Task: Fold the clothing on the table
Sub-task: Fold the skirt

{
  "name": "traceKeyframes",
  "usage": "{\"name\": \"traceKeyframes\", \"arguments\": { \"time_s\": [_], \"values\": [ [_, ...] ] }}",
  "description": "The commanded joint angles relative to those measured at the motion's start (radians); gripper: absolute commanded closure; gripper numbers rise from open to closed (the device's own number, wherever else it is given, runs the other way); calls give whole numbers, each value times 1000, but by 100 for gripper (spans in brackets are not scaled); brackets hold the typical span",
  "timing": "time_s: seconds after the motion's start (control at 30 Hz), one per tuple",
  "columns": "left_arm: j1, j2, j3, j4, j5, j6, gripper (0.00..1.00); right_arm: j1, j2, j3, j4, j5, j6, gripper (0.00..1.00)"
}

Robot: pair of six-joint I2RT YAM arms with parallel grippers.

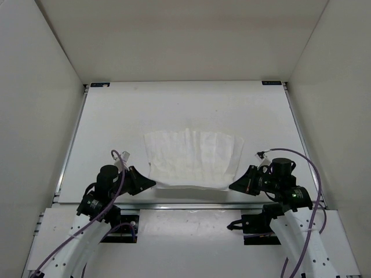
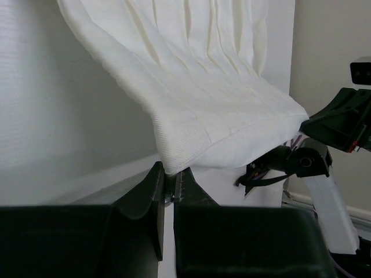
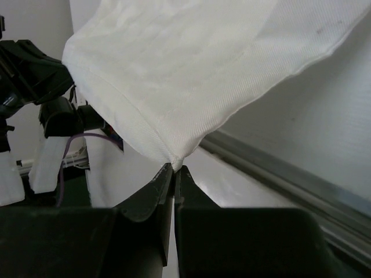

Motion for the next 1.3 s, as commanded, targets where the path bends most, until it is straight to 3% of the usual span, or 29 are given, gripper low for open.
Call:
{"name": "traceKeyframes", "arguments": {
  "time_s": [0.0,0.17,0.23,0.3,0.4,0.57,0.77,0.8,0.9,0.97,1.03,1.27],
  "values": [
    [28,1,56,-110,4,11,100,36,-21,106,-106,7,48,100],
    [79,187,162,37,-26,85,100,54,107,193,1,47,41,100],
    [89,284,237,142,-109,116,100,-27,204,212,70,48,-31,100],
    [111,449,280,250,-102,137,100,-141,286,206,161,7,-68,100],
    [142,649,353,421,-79,126,100,-274,416,151,387,-47,-10,100],
    [134,976,560,473,-134,191,100,-271,698,294,516,76,-18,100],
    [162,1390,829,508,-100,194,98,-245,1011,491,576,87,-32,100],
    [162,1421,857,508,-83,194,94,-236,1066,517,575,90,-39,100],
    [175,1594,979,604,57,151,65,-184,1153,609,536,111,-105,96],
    [189,1680,1105,605,137,143,58,-144,1161,579,595,96,-133,83],
    [192,1737,1170,579,176,151,49,-98,1142,539,657,85,-150,78],
    [214,1733,1122,585,141,151,43,92,1210,609,648,170,-211,70]
  ]
}}
